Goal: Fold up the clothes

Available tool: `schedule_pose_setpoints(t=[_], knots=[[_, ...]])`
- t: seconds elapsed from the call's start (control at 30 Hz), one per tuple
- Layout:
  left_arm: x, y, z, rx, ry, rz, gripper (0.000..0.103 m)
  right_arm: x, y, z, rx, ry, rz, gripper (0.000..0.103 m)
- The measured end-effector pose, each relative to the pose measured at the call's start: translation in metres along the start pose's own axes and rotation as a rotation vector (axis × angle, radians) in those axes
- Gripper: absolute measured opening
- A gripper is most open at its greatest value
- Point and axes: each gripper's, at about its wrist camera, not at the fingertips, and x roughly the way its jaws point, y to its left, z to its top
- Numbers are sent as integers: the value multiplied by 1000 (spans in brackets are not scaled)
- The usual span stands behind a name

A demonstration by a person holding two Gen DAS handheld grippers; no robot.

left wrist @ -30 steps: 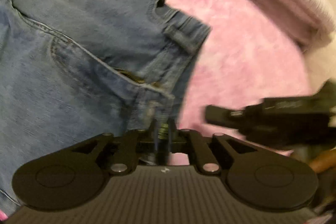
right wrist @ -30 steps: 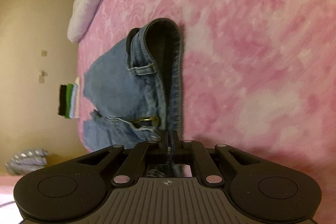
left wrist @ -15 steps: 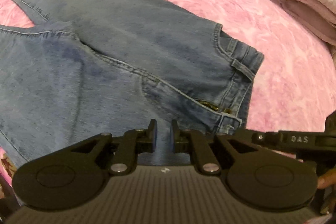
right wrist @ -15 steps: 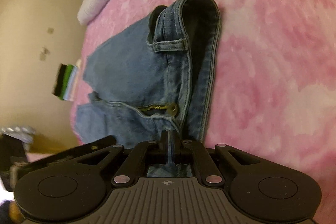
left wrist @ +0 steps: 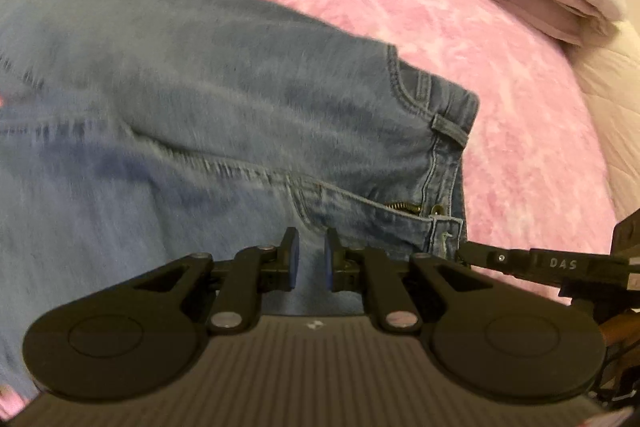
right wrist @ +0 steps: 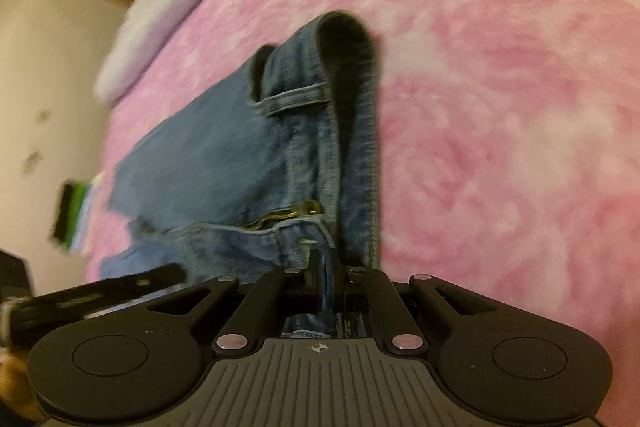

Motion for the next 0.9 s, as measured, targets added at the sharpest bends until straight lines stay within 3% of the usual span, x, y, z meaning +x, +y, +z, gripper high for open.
schedule_pose_setpoints(t=[0.07, 0.2, 0.27, 0.47, 0.53, 0.57, 0.67, 0.73, 0.83, 0.9], knots=[[-5, 12, 6, 48, 10, -22, 8, -8, 13, -14, 17, -71, -57, 3], [-16, 36, 11, 113, 37, -51, 8, -21, 33, -34, 81, -186, -84, 4], [-20, 45, 12, 138, 50, -65, 8, -23, 38, -35, 96, -205, -82, 21], [-23, 65, 12, 172, 56, -70, 9, -13, 32, -35, 113, -182, -92, 25], [-24, 68, 12, 165, 48, -57, 9, -13, 30, -46, 125, -189, -65, 41], [-24, 69, 12, 158, 43, -52, 9, -13, 29, -51, 131, -193, -49, 41], [-9, 76, 6, 127, 88, -13, 12, -6, 25, -62, 154, -165, -64, 41], [7, 79, 0, 118, 142, 54, 17, -6, 28, -62, 174, -156, -82, 41], [-12, 71, -3, 106, 78, 31, 17, -26, 49, -55, 124, -228, -67, 41], [-26, 67, -8, 100, 54, 39, 17, -30, 57, -55, 76, -215, -52, 42]])
